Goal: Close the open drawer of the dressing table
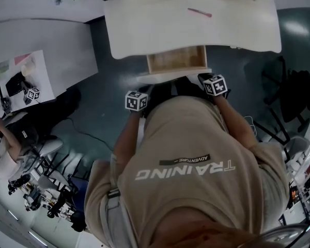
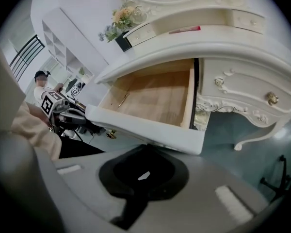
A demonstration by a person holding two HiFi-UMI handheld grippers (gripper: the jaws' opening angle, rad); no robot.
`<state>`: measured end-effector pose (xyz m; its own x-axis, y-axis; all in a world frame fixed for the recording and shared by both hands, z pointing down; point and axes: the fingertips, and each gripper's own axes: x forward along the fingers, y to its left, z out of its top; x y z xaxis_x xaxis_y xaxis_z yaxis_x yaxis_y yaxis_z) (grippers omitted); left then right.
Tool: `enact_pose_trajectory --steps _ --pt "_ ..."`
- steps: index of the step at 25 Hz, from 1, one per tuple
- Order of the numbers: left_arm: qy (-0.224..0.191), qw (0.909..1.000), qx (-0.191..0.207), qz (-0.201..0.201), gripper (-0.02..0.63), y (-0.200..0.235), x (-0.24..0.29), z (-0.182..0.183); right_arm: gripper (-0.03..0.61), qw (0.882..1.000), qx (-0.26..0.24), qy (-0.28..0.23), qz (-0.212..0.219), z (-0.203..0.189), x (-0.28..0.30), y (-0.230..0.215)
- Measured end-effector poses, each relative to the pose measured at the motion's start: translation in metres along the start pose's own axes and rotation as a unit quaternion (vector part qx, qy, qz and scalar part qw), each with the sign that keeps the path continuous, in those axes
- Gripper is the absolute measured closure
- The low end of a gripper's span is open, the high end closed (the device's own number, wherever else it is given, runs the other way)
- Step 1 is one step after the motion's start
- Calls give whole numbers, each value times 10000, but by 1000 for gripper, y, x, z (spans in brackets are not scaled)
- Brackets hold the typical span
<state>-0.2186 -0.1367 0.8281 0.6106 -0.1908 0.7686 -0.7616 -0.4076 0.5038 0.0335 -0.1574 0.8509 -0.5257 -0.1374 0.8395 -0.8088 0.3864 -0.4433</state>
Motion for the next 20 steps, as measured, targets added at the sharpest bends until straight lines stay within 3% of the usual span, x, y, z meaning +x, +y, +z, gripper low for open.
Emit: enact_pose_trajectory --steps 4,13,20 --pt "-46 9999 -156 -25 607 6 3 9 581 10000 -26 34 -79 12 2 -5" --pt "32 10000 -89 -31 607 24 4 39 581 9997 -5 158 -195 43 7 -13" --pt "1 10000 -2 29 607 38 11 68 581 9990 413 -119 -146 75 9 -26"
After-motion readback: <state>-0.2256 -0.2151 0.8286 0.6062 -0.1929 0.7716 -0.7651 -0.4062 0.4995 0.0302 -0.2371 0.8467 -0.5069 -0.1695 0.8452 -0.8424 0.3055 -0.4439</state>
